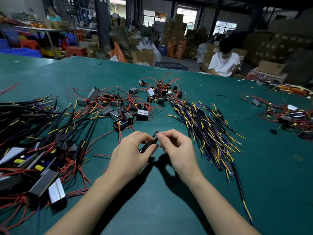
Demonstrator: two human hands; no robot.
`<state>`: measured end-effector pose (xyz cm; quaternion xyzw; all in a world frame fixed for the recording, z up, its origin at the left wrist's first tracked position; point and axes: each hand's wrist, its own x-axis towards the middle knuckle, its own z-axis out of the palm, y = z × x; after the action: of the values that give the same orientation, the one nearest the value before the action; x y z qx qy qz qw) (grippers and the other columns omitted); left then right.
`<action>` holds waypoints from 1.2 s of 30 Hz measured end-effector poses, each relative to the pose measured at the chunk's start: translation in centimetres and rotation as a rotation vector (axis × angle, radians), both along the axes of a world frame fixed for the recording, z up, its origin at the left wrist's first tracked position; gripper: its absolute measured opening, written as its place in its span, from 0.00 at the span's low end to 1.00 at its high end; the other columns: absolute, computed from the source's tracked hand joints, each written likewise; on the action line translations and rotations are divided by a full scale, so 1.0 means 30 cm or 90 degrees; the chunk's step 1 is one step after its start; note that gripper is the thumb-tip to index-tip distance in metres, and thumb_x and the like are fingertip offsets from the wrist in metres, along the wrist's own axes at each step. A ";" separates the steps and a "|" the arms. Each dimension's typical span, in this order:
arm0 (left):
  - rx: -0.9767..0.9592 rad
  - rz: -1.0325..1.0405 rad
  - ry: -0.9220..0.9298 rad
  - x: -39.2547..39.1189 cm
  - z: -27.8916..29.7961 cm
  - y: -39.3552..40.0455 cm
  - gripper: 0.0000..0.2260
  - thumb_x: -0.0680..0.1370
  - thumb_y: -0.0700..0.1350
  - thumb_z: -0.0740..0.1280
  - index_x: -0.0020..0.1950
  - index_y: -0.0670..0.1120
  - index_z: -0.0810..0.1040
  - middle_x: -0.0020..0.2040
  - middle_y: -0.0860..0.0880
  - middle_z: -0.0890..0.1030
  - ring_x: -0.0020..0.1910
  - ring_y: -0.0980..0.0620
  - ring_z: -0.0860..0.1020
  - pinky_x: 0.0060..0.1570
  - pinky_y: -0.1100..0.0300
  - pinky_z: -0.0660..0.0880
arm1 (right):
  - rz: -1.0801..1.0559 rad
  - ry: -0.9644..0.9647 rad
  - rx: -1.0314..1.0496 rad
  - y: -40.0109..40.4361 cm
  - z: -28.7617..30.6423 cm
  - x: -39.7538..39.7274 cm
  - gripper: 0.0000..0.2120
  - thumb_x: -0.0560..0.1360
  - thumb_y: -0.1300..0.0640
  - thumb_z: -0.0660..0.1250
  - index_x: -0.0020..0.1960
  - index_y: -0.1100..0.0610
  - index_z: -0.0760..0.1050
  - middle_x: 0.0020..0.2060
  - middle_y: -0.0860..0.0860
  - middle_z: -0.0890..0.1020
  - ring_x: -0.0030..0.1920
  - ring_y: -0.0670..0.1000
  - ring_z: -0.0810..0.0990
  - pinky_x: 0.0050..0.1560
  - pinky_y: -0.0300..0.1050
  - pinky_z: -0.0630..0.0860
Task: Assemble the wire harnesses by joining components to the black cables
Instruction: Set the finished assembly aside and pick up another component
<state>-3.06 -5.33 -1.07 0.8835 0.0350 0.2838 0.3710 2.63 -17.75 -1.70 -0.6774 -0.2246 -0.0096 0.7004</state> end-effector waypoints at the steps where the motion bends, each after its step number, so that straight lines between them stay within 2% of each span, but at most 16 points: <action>1: 0.041 0.004 -0.016 -0.007 0.010 0.000 0.04 0.73 0.48 0.72 0.47 0.51 0.81 0.45 0.55 0.80 0.47 0.53 0.78 0.47 0.52 0.75 | 0.010 -0.007 -0.009 -0.001 0.003 0.000 0.07 0.75 0.62 0.69 0.39 0.55 0.79 0.31 0.43 0.80 0.35 0.40 0.76 0.39 0.33 0.70; 4: 0.189 0.036 -0.080 -0.016 0.031 -0.007 0.05 0.73 0.48 0.72 0.46 0.49 0.81 0.43 0.53 0.81 0.46 0.49 0.78 0.45 0.53 0.71 | 0.010 -0.014 -0.002 0.003 0.003 -0.004 0.07 0.75 0.62 0.69 0.39 0.54 0.79 0.34 0.44 0.81 0.37 0.41 0.77 0.40 0.35 0.71; 10: 0.156 0.052 -0.081 -0.021 0.023 -0.009 0.04 0.72 0.45 0.73 0.40 0.45 0.81 0.38 0.52 0.82 0.42 0.47 0.79 0.44 0.54 0.66 | -0.020 -0.041 -0.017 0.005 0.000 -0.010 0.07 0.74 0.63 0.70 0.38 0.55 0.79 0.38 0.51 0.82 0.40 0.43 0.78 0.43 0.35 0.73; 13: 0.189 0.052 -0.081 -0.020 0.026 -0.008 0.08 0.72 0.48 0.69 0.38 0.45 0.78 0.36 0.50 0.79 0.40 0.45 0.77 0.40 0.52 0.70 | -0.053 -0.043 -0.008 0.008 0.010 -0.010 0.10 0.74 0.64 0.69 0.37 0.53 0.78 0.36 0.49 0.81 0.38 0.41 0.77 0.41 0.33 0.71; 16: 0.231 0.047 -0.074 -0.012 0.022 -0.010 0.07 0.72 0.46 0.72 0.38 0.45 0.77 0.40 0.49 0.78 0.43 0.44 0.76 0.39 0.53 0.71 | -0.078 0.028 0.040 0.024 0.010 -0.012 0.10 0.75 0.64 0.68 0.37 0.54 0.77 0.31 0.43 0.78 0.34 0.40 0.73 0.40 0.34 0.69; 18: 0.192 0.035 -0.038 -0.008 0.015 -0.007 0.06 0.72 0.45 0.73 0.40 0.45 0.77 0.50 0.49 0.77 0.49 0.47 0.77 0.43 0.55 0.72 | -0.071 0.100 0.064 0.029 0.004 -0.017 0.10 0.75 0.64 0.67 0.37 0.55 0.77 0.30 0.43 0.77 0.33 0.40 0.72 0.40 0.35 0.68; 20: 0.127 0.010 0.008 -0.007 0.009 0.003 0.06 0.73 0.46 0.71 0.42 0.47 0.76 0.59 0.51 0.74 0.57 0.51 0.75 0.48 0.57 0.72 | -0.032 0.132 0.066 0.026 0.001 -0.019 0.08 0.76 0.64 0.67 0.39 0.56 0.77 0.33 0.46 0.79 0.36 0.41 0.74 0.42 0.38 0.70; 22: 0.081 -0.026 0.039 -0.006 0.009 0.019 0.05 0.74 0.45 0.69 0.42 0.47 0.73 0.62 0.51 0.74 0.60 0.50 0.74 0.53 0.53 0.73 | 0.007 0.124 0.059 0.028 0.003 -0.023 0.07 0.76 0.65 0.66 0.41 0.56 0.76 0.39 0.47 0.80 0.40 0.44 0.75 0.45 0.43 0.72; 24: 0.068 -0.047 0.048 -0.004 0.017 0.029 0.05 0.74 0.43 0.68 0.41 0.47 0.72 0.57 0.51 0.77 0.60 0.48 0.75 0.53 0.49 0.74 | 0.027 0.119 0.056 0.036 0.002 -0.025 0.07 0.77 0.65 0.65 0.42 0.56 0.76 0.46 0.48 0.81 0.43 0.44 0.77 0.45 0.43 0.73; 26: 0.062 -0.051 0.058 -0.004 0.018 0.028 0.06 0.74 0.43 0.69 0.41 0.46 0.73 0.50 0.51 0.79 0.58 0.48 0.77 0.51 0.49 0.75 | 0.030 0.124 0.063 0.042 -0.004 -0.024 0.07 0.77 0.65 0.65 0.42 0.57 0.76 0.51 0.51 0.82 0.44 0.43 0.78 0.47 0.42 0.75; 28: 0.001 -0.055 0.077 -0.005 0.020 0.023 0.06 0.74 0.45 0.70 0.42 0.47 0.75 0.46 0.55 0.81 0.53 0.52 0.80 0.50 0.53 0.76 | 0.036 0.136 0.093 0.039 -0.011 -0.017 0.07 0.77 0.66 0.64 0.43 0.59 0.76 0.53 0.55 0.81 0.47 0.46 0.80 0.52 0.44 0.76; 30: -0.102 -0.063 0.093 -0.004 0.034 0.018 0.05 0.76 0.48 0.69 0.44 0.48 0.77 0.43 0.56 0.82 0.42 0.58 0.81 0.42 0.62 0.75 | 0.050 0.143 0.124 0.033 -0.014 -0.008 0.07 0.78 0.67 0.62 0.45 0.61 0.76 0.52 0.57 0.82 0.52 0.52 0.80 0.57 0.46 0.76; 32: -0.206 -0.058 0.099 -0.001 0.050 0.017 0.05 0.77 0.49 0.67 0.49 0.48 0.78 0.40 0.53 0.82 0.32 0.63 0.77 0.33 0.70 0.70 | 0.068 0.147 0.146 0.031 -0.018 -0.004 0.08 0.79 0.66 0.60 0.46 0.60 0.76 0.50 0.59 0.83 0.54 0.55 0.80 0.59 0.50 0.75; 34: -0.302 -0.045 0.098 0.002 0.059 0.022 0.06 0.78 0.45 0.66 0.54 0.48 0.78 0.41 0.51 0.83 0.30 0.66 0.77 0.30 0.74 0.69 | 0.086 0.151 0.164 0.029 -0.019 -0.004 0.08 0.80 0.65 0.59 0.45 0.60 0.75 0.48 0.58 0.83 0.52 0.55 0.81 0.57 0.49 0.76; 36: -0.330 -0.037 0.084 0.000 0.063 0.025 0.07 0.78 0.43 0.66 0.55 0.48 0.79 0.43 0.50 0.84 0.31 0.67 0.78 0.31 0.75 0.70 | 0.089 0.143 0.148 0.025 -0.017 -0.004 0.07 0.80 0.64 0.59 0.46 0.59 0.75 0.46 0.57 0.83 0.50 0.52 0.81 0.51 0.44 0.75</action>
<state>-3.06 -4.60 0.81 0.7760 0.1053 0.1967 0.5900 2.52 -16.99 -2.22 -0.5712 -0.1890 0.0887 0.7938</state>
